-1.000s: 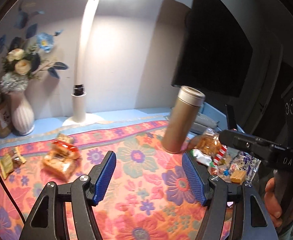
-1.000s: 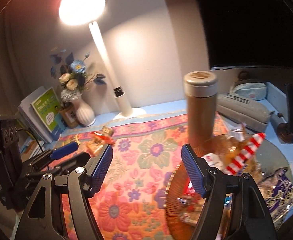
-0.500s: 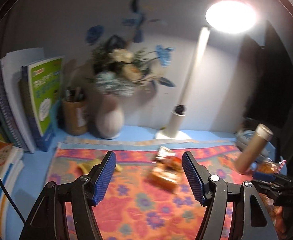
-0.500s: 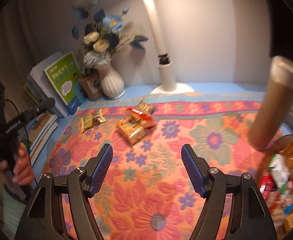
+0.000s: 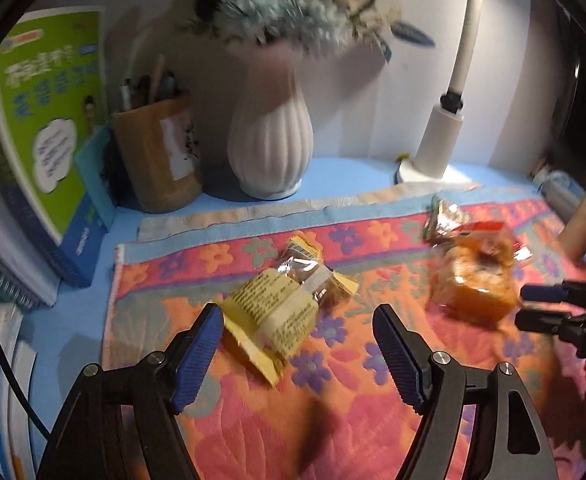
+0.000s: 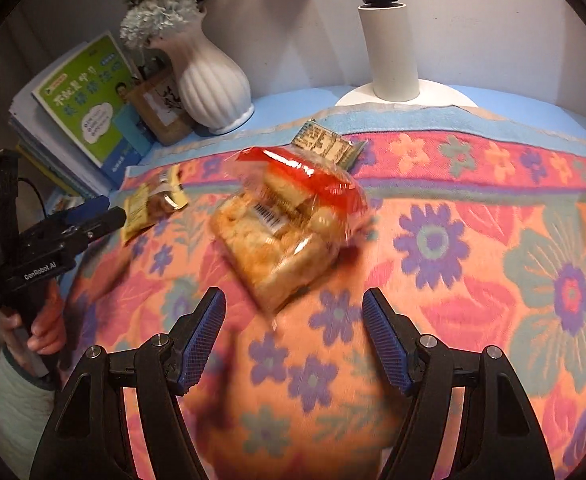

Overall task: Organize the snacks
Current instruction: 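Grasp the bread cake bag with the right tool while the left grasps the yellow cake pack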

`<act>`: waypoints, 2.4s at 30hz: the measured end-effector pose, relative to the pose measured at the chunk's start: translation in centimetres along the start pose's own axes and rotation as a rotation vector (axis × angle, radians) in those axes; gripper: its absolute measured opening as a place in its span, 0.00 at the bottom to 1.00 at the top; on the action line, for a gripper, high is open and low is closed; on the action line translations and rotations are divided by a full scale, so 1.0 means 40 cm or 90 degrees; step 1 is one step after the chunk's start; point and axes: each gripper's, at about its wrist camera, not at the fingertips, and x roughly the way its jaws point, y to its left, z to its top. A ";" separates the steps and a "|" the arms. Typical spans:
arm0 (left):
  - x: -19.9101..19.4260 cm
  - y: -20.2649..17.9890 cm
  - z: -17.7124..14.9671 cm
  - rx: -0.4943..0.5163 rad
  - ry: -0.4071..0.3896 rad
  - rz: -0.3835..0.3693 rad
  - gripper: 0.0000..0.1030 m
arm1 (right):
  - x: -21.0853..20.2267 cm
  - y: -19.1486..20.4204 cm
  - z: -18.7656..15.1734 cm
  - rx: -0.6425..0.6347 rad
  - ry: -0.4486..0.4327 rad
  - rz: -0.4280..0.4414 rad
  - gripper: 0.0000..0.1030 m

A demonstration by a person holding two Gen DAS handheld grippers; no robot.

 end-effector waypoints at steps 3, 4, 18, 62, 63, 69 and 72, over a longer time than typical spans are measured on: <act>0.063 0.004 0.031 0.020 0.008 0.011 0.73 | 0.032 -0.003 0.022 -0.016 -0.007 -0.007 0.76; 0.080 0.009 0.041 0.018 0.008 0.007 0.73 | 0.036 -0.004 0.030 -0.021 -0.011 -0.009 0.78; 0.126 -0.063 0.022 0.096 0.044 -0.038 0.62 | 0.071 0.053 0.025 -0.101 -0.017 -0.033 0.55; -0.189 -0.388 -0.297 0.019 -0.026 -0.055 0.44 | -0.244 0.060 -0.456 -0.147 -0.024 -0.115 0.67; -0.189 -0.391 -0.298 0.023 -0.026 -0.051 0.44 | -0.243 0.061 -0.457 -0.147 -0.028 -0.119 0.66; -0.195 -0.404 -0.301 0.044 -0.036 -0.028 0.44 | -0.256 0.069 -0.472 -0.150 -0.046 -0.119 0.53; -0.198 -0.415 -0.300 0.061 -0.037 -0.010 0.44 | -0.274 0.063 -0.483 -0.134 -0.043 -0.082 0.52</act>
